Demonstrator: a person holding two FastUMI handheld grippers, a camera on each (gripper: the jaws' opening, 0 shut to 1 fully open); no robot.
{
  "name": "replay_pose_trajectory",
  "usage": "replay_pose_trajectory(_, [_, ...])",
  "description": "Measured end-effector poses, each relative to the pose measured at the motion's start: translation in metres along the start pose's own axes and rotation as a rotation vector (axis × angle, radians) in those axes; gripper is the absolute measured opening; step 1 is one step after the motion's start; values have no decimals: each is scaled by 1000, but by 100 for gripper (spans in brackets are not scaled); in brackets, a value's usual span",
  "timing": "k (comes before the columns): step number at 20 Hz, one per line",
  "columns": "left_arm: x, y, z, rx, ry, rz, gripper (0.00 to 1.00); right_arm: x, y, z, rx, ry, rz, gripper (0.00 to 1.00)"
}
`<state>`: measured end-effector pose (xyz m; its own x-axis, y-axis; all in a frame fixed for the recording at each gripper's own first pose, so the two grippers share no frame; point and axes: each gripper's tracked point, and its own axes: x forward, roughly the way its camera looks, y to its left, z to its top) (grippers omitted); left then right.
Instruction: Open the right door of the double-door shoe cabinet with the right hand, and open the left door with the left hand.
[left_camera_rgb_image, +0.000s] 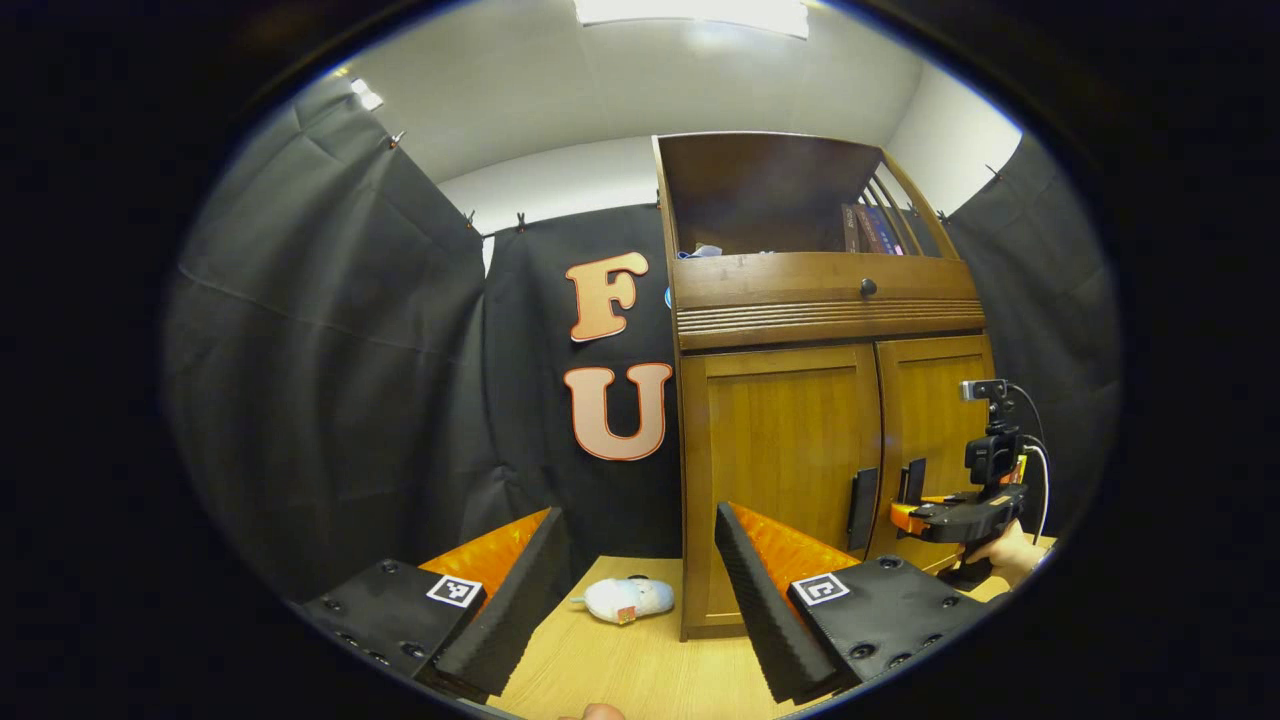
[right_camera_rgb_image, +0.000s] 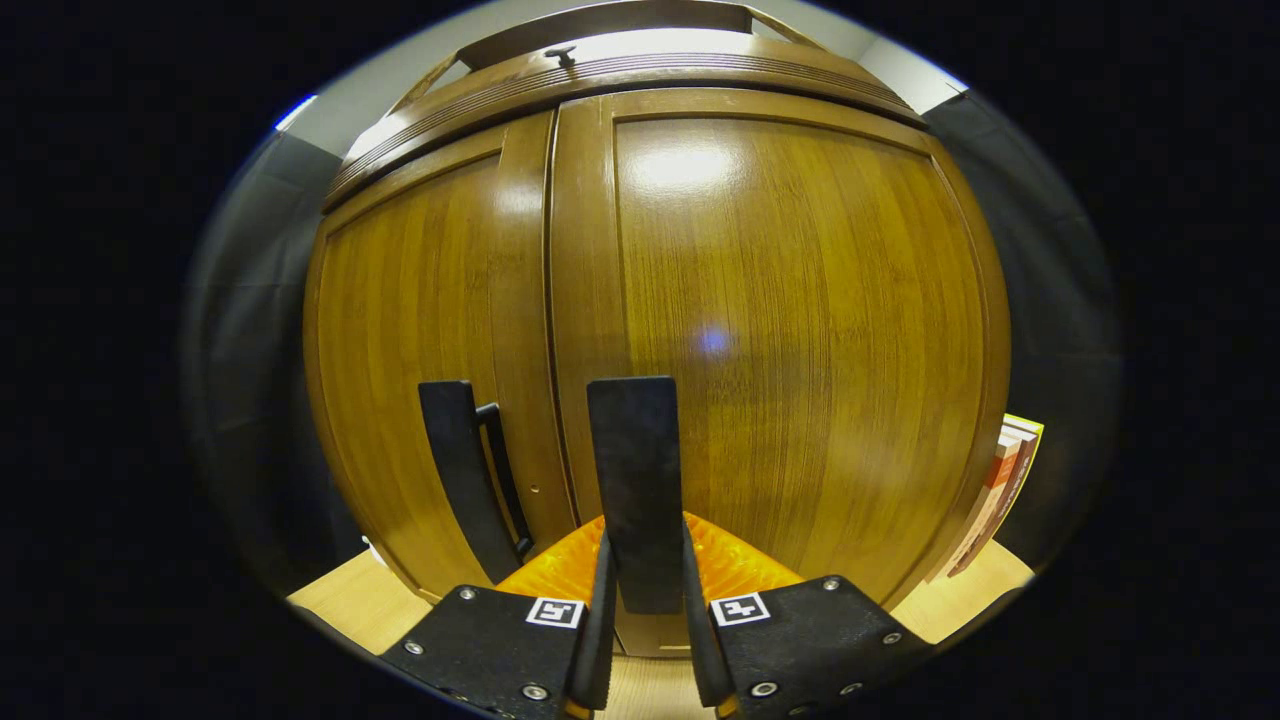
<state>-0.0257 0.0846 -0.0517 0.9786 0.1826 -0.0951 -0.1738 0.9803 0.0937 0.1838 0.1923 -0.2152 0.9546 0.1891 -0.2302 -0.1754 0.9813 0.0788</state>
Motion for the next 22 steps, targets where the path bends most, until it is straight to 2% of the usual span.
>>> replay_pose_trajectory(7, [-1, 0, 3, 2, -6, 8, 94, -34, -3, -5, 1, 7, 33, 28])
replay_pose_trajectory(8, [-2, 0, 3, 1, -6, 6, 99, -41, -5, -5, 1, 9, 35, 28])
replay_pose_trajectory(10, [-3, -1, 3, -1, -5, -5, 96, -53, -8, -6, 5, 15, 38, 28])
replay_pose_trajectory(12, [-4, -2, 5, -4, -5, -14, 99, -66, -12, -7, -5, 15, 40, 28])
replay_pose_trajectory(14, [-5, -3, 5, -2, -4, -20, 94, -79, -17, -7, -9, 16, 41, 28])
replay_pose_trajectory(16, [-7, -5, 7, 4, -9, -30, 94, -91, -22, -9, -7, 17, 43, 28])
replay_pose_trajectory(17, [-7, -5, 8, 7, -12, -37, 99, -97, -24, -9, -13, 17, 44, 28])
replay_pose_trajectory(19, [-7, -6, 8, 9, -14, -46, 94, -108, -29, -9, -23, 17, 45, 28])
replay_pose_trajectory(22, [-8, -7, 6, 12, -9, -57, 97, -124, -36, -9, -22, 19, 46, 28])
